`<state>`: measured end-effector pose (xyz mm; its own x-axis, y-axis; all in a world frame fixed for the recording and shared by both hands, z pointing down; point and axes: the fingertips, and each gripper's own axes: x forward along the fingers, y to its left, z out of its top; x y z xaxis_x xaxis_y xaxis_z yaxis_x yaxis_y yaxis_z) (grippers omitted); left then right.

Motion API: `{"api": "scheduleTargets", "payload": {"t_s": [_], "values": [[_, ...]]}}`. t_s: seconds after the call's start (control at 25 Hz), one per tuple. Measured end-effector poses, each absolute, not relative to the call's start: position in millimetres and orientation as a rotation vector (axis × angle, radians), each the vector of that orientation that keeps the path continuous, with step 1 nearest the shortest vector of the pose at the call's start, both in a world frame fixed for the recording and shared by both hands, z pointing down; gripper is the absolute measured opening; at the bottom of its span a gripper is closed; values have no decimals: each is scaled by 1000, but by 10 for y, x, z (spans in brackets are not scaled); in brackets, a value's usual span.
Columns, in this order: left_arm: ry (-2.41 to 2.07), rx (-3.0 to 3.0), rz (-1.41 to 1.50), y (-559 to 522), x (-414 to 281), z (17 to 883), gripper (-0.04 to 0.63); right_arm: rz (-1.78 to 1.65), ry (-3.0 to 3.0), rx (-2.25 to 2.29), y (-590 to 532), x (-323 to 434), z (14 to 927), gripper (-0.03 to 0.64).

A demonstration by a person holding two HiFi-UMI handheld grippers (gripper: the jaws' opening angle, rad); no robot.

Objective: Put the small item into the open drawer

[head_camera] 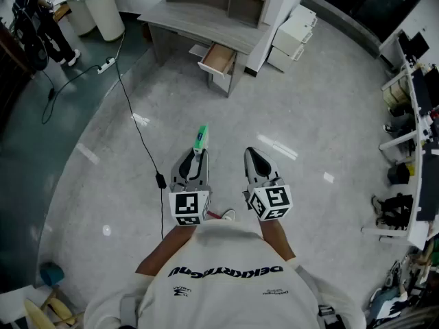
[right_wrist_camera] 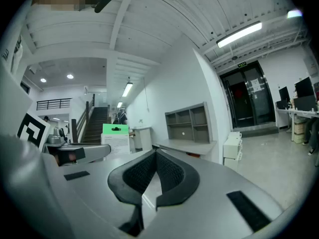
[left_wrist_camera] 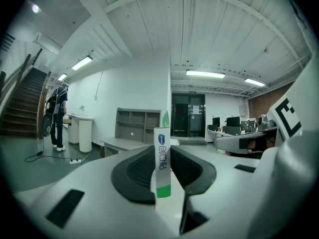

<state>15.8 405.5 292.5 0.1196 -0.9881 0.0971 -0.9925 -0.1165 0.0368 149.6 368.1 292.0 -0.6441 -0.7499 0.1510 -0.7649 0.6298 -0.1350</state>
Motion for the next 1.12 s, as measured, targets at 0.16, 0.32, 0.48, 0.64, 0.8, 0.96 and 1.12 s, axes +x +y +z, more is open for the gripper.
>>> {"api": "scheduleTargets", "payload": {"t_s": [0.16,0.32,0.48,0.64,0.8,0.96,1.12], "values": [[-2026,2279,80,4020,198,2949,101,288,-2760,1283,3639,1521,2953,29],[-2011,2274,90,4011,311,3017,101,297,-2766,1284,3636,1611,2997,29],[-2001,2278,93,3964,470,3071,101,299,-2777,1269,3574,1716,3059,29],[-2019,2294,107,3951,611,3095,101,307,-2793,1266,3534,1839,3108,29],[-2030,2269,111,3932,653,3166,101,324,-2783,1256,3487,1904,3212,29],[-2003,2262,135,3840,661,3299,101,354,-2772,1235,3399,1832,3314,29],[-1964,2256,145,3557,628,3460,101,355,-2753,1223,3159,1734,3383,29]]}}
